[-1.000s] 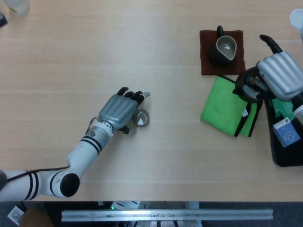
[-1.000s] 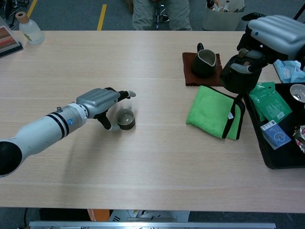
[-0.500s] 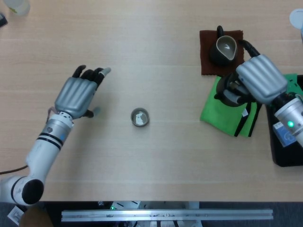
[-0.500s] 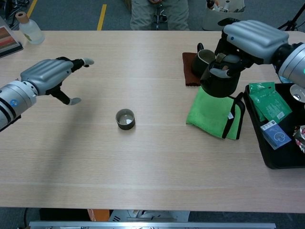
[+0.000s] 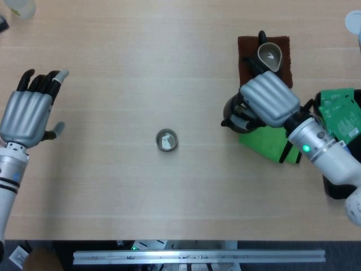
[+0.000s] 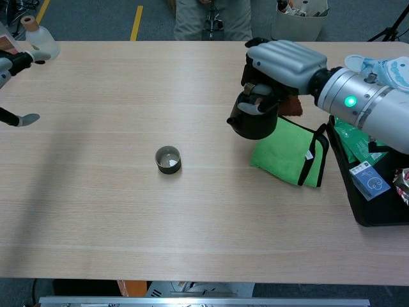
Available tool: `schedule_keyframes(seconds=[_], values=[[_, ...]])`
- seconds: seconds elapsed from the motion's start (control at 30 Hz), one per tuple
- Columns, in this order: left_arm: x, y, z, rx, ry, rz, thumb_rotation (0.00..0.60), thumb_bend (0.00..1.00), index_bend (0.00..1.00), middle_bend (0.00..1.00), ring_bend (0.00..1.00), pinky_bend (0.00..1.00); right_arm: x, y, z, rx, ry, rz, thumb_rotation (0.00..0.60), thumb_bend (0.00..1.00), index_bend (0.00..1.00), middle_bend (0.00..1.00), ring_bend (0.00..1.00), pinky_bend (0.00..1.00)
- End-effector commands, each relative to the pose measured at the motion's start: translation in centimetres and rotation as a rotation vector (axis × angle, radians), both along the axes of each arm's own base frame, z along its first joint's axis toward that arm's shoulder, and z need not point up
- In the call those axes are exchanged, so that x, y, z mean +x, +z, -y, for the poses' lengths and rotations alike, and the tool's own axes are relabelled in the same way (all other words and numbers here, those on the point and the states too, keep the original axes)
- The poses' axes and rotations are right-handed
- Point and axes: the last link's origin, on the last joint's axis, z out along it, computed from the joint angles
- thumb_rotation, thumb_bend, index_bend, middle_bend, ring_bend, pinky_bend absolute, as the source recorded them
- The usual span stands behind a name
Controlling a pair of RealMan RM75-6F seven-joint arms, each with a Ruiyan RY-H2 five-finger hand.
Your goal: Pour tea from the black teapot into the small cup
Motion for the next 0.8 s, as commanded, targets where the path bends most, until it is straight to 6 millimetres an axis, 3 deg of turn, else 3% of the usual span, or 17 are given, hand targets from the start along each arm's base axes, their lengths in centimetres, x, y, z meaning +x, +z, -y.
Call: schedule_keyframes(seconds=[0.03,0.5,0.8], values=[[-0.6,0.8,0.9,0.021,0.006,0.007,0.600,0.25,0.02,0.11,0.15,0.08,1.1,-1.3,0.2,0.017,0.017,-0.008,0.556,0.28,1.00,0.91,0.87,0.01],[-1.0,2.7,3.4,0.063,-0.003,0.035,0.600,0.25,0.02,0.11,0.15,0.08,5.1,-7.0,0.3,0.074,0.060,-0.051,0.558,0.28,1.00,0.91,0.87,0.01],[-1.0,3.2,4.1,0.074,-0.001,0.042,0.600,0.25,0.02,0.11,0.15,0.08,7.3,-8.8,0.8,0.062,0.094,-0.084,0.559,0.28,1.00,0.91,0.87,0.01]])
